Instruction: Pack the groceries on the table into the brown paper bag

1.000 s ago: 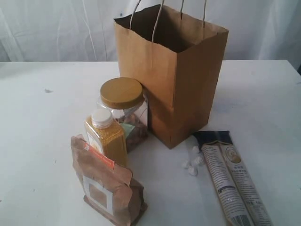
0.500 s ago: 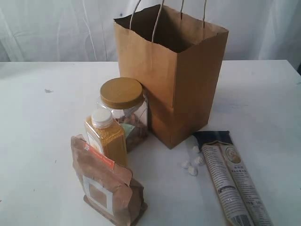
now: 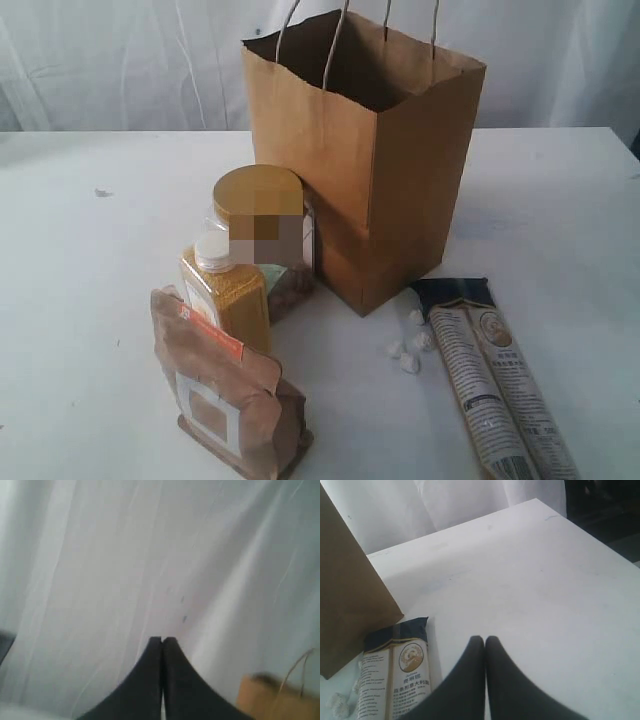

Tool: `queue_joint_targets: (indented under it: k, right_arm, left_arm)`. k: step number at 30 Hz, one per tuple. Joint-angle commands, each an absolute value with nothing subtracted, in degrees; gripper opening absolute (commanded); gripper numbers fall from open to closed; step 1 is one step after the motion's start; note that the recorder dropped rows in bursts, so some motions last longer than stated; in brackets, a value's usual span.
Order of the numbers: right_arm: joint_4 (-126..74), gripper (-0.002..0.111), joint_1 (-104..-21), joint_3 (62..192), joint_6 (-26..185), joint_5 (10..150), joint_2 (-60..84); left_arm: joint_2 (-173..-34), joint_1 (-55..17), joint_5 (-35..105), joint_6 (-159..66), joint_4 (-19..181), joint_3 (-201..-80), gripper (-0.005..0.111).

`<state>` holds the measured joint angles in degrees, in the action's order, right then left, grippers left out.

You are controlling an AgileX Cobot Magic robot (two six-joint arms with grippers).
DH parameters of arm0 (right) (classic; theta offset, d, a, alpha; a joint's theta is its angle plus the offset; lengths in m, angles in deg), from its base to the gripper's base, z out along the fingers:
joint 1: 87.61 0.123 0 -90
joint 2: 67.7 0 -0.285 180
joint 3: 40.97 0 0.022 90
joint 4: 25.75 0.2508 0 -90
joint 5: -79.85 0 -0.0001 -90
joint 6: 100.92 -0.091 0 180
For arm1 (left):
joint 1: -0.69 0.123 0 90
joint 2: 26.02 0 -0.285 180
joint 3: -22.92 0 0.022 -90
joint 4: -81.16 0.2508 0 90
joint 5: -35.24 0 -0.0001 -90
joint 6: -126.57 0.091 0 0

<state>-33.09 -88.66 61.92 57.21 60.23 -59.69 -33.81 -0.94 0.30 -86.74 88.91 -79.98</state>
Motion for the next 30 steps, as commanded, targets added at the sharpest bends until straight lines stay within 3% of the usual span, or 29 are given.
queue_joint_targets:
  k: [1, 7, 11, 19, 24, 30]
  right_arm:
    - [-33.42, 0.000, -89.01, 61.81, 57.17, 60.25, -59.91]
    - [-33.42, 0.000, -89.01, 61.81, 57.17, 60.25, -59.91]
    - [-33.42, 0.000, -89.01, 61.81, 57.17, 60.25, -59.91]
    - [-33.42, 0.000, -89.01, 61.81, 57.17, 60.25, -59.91]
    - [-33.42, 0.000, -89.01, 61.81, 57.17, 60.25, -59.91]
    - [-33.42, 0.000, -89.01, 61.81, 57.17, 60.25, -59.91]
  left_arm:
    - [-33.81, -1.26, -13.82, -83.02, 88.34, -82.79, 0.000]
    - [-35.96, -1.26, 4.36, -82.99, 91.50, -96.28, 0.000]
    - [-42.19, -1.26, 20.26, -82.99, 99.14, -98.50, 0.000]
    - [-68.95, -1.26, 4.58, -83.01, 100.51, -94.57, 0.000]
    - [-81.20, -1.26, 6.89, -83.01, 104.99, -94.57, 0.000]
    - [-85.85, -1.26, 9.45, -83.01, 111.73, -94.57, 0.000]
